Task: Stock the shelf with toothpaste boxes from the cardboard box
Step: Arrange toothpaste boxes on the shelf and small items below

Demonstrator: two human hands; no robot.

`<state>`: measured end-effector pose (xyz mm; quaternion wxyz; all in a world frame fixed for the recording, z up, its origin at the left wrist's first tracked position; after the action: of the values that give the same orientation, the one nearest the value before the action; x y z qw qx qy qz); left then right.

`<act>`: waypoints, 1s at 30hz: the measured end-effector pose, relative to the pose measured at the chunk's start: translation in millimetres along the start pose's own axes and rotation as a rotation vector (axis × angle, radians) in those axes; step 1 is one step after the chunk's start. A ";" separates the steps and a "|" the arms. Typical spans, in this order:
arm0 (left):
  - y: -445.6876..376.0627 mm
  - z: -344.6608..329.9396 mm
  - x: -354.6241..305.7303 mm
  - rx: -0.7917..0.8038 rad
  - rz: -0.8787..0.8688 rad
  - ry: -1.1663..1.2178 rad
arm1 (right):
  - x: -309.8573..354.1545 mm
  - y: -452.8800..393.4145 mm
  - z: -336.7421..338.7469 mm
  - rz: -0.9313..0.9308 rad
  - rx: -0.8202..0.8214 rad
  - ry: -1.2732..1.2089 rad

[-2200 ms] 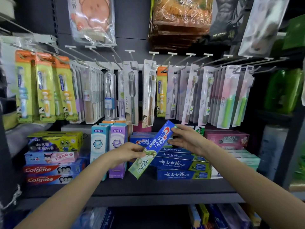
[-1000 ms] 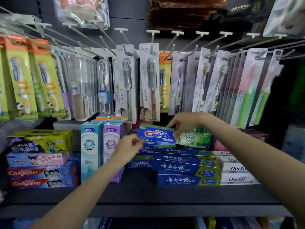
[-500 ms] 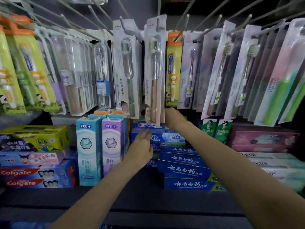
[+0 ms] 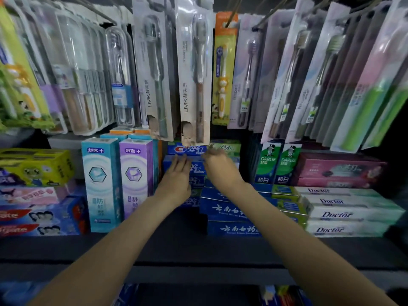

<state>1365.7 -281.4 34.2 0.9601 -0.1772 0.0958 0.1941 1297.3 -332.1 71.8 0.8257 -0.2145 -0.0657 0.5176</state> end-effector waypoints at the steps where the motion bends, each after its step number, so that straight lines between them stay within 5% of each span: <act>1: 4.1 3.0 -2.1 -0.066 -0.035 0.000 | 1.5 7.0 -7.2 0.024 0.042 0.002; 5: 28.7 -3.9 7.6 -0.208 -0.173 0.016 | -28.5 35.2 -8.6 -0.117 0.104 -0.190; 9: 48.1 -31.6 19.7 0.001 -0.191 -0.038 | -25.3 61.4 -26.1 -0.121 0.433 -0.467; 16: 41.9 -46.9 21.6 0.229 -0.048 -0.150 | -23.6 67.1 -36.5 0.005 0.713 -0.295; 21: 34.6 -40.4 17.7 0.183 -0.013 -0.265 | -25.4 76.7 -35.2 0.052 0.750 -0.348; 26: 34.6 -37.2 13.4 0.297 0.033 -0.200 | -22.9 82.9 -29.9 0.052 0.791 -0.337; 30: 33.5 -9.4 5.8 0.303 0.057 -0.182 | -11.2 69.2 -2.7 -0.036 0.536 -0.608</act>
<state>1356.2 -254.1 14.0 0.9746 -0.0092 0.0415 0.2199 1235.9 -317.0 41.5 0.8042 0.1725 -0.1735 0.5416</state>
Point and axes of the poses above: each hand's wrist, its own y-axis away from the middle knuckle, its own z-axis out of the back of the hand, x = y × z, the point moved 8 cm from there along -y, towards the middle knuckle, and after that the axes turned 10 degrees about z, right-handed, at the moved point
